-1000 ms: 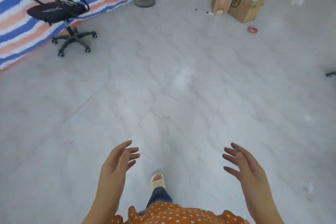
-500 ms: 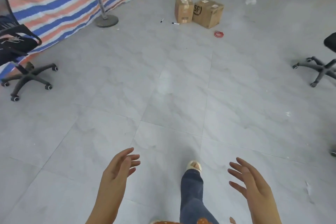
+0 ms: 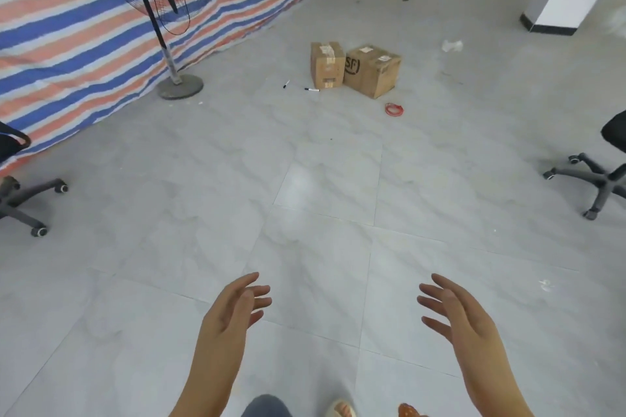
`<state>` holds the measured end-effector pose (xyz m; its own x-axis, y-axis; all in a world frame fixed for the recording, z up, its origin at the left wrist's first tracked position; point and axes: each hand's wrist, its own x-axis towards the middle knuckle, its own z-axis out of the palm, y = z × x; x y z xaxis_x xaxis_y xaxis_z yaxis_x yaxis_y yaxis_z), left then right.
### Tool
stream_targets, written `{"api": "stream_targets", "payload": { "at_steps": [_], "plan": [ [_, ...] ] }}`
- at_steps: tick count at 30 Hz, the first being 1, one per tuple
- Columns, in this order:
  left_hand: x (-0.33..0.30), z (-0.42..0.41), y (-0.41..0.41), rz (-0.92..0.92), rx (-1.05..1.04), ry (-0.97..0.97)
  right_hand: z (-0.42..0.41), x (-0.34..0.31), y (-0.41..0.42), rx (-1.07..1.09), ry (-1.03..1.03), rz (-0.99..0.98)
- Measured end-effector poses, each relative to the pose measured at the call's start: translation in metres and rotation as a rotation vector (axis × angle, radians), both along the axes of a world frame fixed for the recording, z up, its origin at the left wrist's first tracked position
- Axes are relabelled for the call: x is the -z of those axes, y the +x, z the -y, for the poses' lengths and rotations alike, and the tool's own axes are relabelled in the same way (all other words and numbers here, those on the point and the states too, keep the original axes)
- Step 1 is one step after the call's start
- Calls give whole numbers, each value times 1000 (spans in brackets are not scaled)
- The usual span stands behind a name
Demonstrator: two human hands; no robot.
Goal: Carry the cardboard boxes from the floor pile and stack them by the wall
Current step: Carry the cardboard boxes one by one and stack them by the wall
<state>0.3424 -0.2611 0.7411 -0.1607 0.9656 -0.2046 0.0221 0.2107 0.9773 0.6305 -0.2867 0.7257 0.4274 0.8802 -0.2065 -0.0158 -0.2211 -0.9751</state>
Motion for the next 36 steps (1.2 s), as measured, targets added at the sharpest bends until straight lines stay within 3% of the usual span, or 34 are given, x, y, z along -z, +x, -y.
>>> {"api": "stream_targets", "payload": {
  "at_steps": [9,19,26,36],
  "plan": [
    [24,-156,47,-15,34,-83,-132,35,43,18,-118,13],
    [-17,-440,98,-3,185,45,-372,5,87,200,4,34],
    [-11,-559,149,-37,320,-35,-476,11,116,235,-19,11],
    [7,-740,296,-40,280,-62,-651,28,274,274,-45,10]
  ]
}}
